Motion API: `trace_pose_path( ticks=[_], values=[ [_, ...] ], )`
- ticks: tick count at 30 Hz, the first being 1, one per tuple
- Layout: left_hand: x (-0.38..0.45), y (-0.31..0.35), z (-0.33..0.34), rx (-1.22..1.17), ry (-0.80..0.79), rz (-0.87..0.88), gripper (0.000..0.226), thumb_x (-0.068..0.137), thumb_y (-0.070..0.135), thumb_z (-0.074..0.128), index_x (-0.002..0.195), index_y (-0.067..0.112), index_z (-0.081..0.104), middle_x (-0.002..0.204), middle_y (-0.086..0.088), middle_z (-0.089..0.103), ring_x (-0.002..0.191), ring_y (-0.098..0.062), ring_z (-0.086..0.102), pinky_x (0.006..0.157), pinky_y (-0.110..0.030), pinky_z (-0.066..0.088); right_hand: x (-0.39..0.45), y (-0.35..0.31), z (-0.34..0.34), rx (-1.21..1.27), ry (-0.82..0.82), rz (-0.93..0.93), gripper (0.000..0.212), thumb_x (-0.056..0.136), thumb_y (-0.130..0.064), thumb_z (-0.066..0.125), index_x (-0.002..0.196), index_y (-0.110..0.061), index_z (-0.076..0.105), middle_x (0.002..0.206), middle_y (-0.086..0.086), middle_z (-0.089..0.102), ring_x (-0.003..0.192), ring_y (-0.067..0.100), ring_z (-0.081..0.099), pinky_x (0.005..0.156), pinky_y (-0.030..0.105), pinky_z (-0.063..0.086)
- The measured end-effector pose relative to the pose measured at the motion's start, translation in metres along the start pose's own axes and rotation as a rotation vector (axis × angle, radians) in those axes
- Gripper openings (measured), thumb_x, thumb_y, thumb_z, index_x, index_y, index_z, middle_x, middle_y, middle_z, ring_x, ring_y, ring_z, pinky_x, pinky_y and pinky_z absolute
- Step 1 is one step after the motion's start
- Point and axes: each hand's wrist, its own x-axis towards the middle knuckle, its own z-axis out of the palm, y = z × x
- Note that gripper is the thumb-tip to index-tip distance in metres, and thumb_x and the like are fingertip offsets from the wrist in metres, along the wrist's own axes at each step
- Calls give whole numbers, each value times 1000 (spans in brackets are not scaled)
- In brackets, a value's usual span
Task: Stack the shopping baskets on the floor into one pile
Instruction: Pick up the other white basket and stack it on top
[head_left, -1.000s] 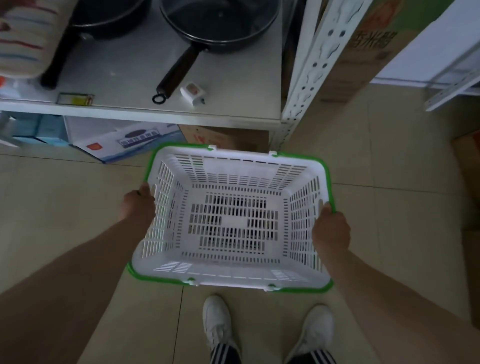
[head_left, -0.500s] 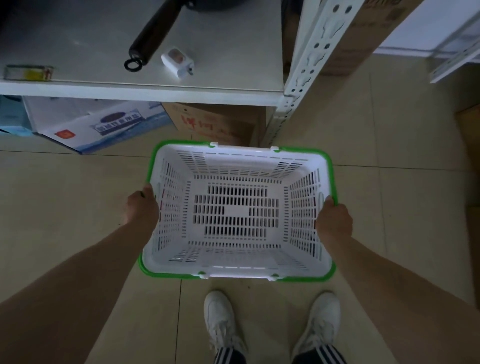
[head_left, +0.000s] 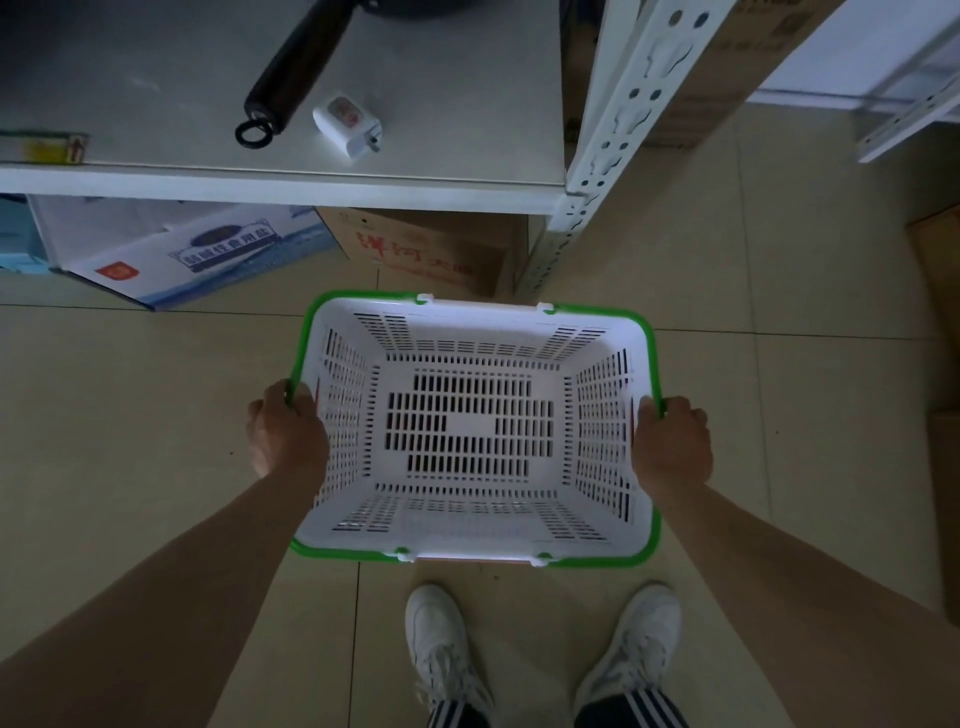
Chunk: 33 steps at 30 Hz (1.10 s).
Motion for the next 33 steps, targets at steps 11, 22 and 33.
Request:
trace_pose_path(
  ticks=[11, 22, 33],
  values=[
    [10, -33, 12, -86, -185, -79, 74, 97, 63, 20, 92, 1, 61, 87, -22, 59, 86, -36, 57, 73, -37, 39, 22, 19, 26, 294, -241, 110, 66, 94, -62, 37, 85, 0, 57, 75, 12, 55, 69, 28, 59, 67, 39, 51],
    [15, -35, 9, -291, -322, -203, 90, 83, 81, 30, 114, 4, 65, 104, -22, 66, 96, -37, 64, 91, -48, 52, 33, 27, 24, 511, -407, 176, 52, 91, -41, 62, 109, 8, 64, 100, 25, 68, 76, 24, 57, 82, 41, 51],
    [-10, -19, 16, -295, -291, -210, 72, 88, 74, 32, 96, 9, 62, 74, -8, 61, 74, -28, 60, 82, -44, 52, 43, 49, 17, 505, -360, 177, 49, 86, -52, 63, 69, -7, 57, 82, 16, 63, 73, 28, 61, 84, 47, 55]
  ],
)
